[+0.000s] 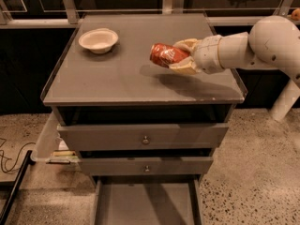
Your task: Pick coke can from bottom drawer and place on counter
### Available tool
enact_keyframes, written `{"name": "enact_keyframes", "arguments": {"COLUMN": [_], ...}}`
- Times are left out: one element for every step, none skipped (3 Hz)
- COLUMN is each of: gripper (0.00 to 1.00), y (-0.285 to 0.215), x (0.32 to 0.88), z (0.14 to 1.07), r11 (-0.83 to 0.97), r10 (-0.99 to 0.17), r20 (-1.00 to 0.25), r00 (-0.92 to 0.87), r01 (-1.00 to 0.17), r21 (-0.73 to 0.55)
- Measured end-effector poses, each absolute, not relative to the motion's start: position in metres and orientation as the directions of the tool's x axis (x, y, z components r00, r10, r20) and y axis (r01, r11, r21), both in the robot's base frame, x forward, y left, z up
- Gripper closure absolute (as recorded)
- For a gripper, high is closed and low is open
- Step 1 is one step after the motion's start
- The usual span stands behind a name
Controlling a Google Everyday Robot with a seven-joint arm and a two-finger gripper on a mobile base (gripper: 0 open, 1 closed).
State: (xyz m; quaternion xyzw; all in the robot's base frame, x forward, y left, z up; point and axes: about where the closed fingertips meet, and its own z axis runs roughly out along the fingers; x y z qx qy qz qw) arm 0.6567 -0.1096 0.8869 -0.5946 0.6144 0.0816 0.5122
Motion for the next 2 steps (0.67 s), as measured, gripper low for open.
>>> {"name": "enact_keyframes", "arguments": {"gripper": [1.0, 1.0], "y": [-0.109, -0.104], "x": [0.664, 0.669], "z": [0.882, 0.868], "r11": [0.34, 0.362], "r10": [-0.643, -0.639], "r20": [-0.744, -0.755], "r00": [0.185, 0.145], "r01": [-0.801, -0.81], "r21": [-0.493, -0.462]}}
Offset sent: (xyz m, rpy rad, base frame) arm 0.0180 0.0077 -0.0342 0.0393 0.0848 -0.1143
